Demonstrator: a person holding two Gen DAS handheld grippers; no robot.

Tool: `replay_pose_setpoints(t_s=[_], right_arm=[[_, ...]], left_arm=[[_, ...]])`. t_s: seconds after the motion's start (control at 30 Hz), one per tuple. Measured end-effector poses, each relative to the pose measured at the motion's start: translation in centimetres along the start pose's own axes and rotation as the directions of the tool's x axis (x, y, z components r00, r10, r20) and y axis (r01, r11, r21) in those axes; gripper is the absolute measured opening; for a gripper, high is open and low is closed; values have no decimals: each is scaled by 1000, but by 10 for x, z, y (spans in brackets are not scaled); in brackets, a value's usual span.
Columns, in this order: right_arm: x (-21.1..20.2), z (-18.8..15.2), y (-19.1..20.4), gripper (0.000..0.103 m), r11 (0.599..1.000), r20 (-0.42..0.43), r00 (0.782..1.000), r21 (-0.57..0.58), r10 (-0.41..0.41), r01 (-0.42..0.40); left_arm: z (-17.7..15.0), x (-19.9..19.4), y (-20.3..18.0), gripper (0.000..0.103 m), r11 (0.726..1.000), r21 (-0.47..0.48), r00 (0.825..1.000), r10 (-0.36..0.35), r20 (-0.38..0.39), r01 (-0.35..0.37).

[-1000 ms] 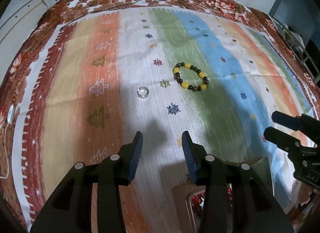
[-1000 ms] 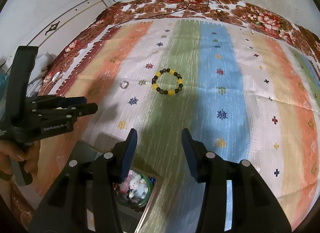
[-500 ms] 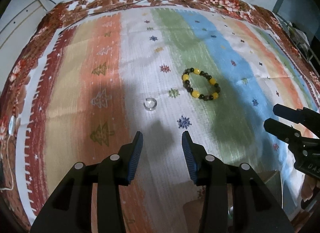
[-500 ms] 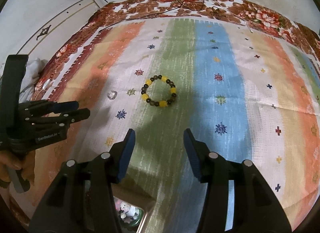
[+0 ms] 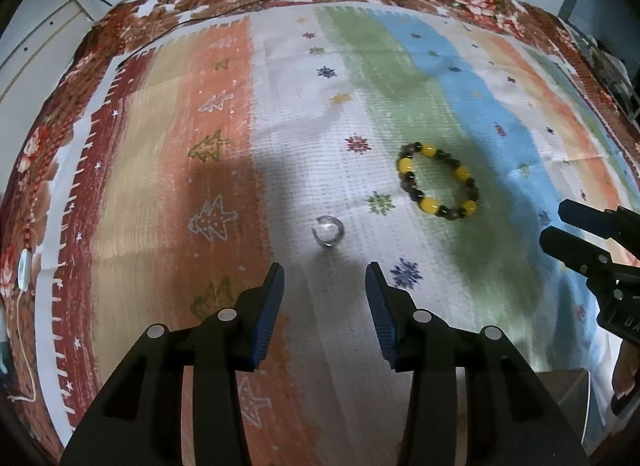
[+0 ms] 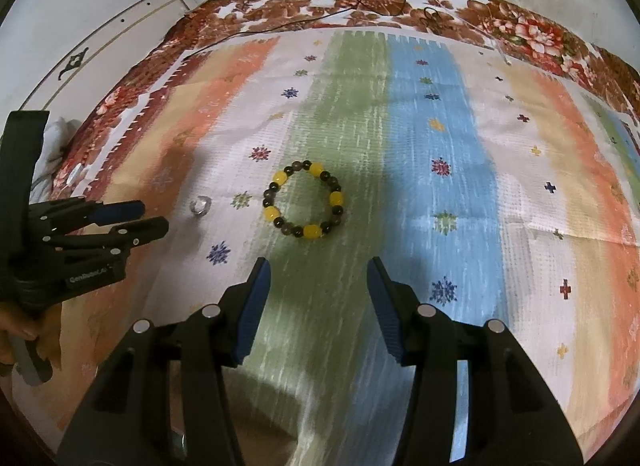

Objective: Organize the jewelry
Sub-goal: 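Move the left tool to the silver ring while the right tool approaches the yellow-and-black bracelet, then grasp the silver ring with the left tool while the right tool grasps the yellow-and-black bracelet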

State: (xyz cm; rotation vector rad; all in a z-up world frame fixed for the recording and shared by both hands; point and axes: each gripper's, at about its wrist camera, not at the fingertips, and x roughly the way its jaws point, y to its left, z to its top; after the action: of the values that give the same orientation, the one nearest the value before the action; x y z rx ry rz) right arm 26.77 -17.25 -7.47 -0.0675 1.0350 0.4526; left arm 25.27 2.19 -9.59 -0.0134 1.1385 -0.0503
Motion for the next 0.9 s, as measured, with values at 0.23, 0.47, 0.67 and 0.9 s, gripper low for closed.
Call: replay_pose_setpoints(t_s=[0.23, 0.47, 0.67, 0.9], right_arm=[[17, 15, -7, 51, 1000, -7, 1000, 30, -8, 8], [36, 23, -13, 51, 999, -44, 999, 51, 7, -5], [51, 28, -16, 51, 998, -74, 997, 65, 14, -9], [64, 34, -15, 51, 997, -94, 995, 75, 19, -12]], left_arm=[[12, 15, 3, 42, 1000, 2, 1000, 6, -16, -6], [20, 30, 2, 42, 1000, 11, 999, 8, -39, -8], [24, 40, 2, 42, 1000, 18, 998, 3, -55, -2], [27, 50, 4, 42, 1000, 16, 997, -3, -72, 4]])
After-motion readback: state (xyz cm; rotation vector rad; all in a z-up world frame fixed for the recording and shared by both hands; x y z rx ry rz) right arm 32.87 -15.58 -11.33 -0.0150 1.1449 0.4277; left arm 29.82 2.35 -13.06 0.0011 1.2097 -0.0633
